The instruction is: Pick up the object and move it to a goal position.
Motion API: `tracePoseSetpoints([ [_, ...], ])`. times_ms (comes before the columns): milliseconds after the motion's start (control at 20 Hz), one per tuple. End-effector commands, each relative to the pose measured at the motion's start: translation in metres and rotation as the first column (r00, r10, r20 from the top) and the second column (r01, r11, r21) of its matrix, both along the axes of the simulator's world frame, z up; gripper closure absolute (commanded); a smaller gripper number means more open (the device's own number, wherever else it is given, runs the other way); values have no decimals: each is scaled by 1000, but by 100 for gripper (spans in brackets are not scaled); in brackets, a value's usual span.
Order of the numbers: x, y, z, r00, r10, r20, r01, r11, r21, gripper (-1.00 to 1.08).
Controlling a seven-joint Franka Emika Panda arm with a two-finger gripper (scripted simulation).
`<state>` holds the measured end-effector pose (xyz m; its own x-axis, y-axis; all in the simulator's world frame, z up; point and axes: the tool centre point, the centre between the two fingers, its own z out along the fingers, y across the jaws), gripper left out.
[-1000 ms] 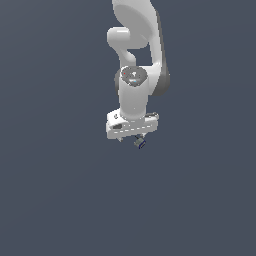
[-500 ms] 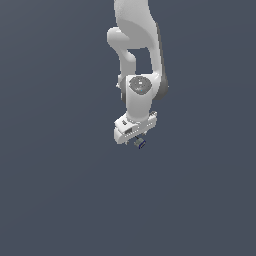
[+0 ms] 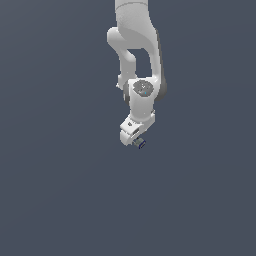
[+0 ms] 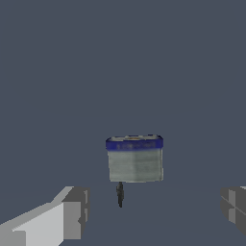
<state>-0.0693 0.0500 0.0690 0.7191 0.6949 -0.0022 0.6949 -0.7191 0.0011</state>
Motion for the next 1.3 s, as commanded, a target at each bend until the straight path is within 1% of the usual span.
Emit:
tracePoseSetpoints([
  [0,-4,2,-4,999,32,1,-32,999,1,-92],
  [200,-6,4,-6,999,54,1,-54,999,2,-92],
  [500,-6,4,-11,999,50,0,-50,999,2,-92],
  [950,-7,4,-47,999,55,1,-55,999,2,-92],
  [1250,-7,4,-56,998,55,1,-55,998,2,-92],
])
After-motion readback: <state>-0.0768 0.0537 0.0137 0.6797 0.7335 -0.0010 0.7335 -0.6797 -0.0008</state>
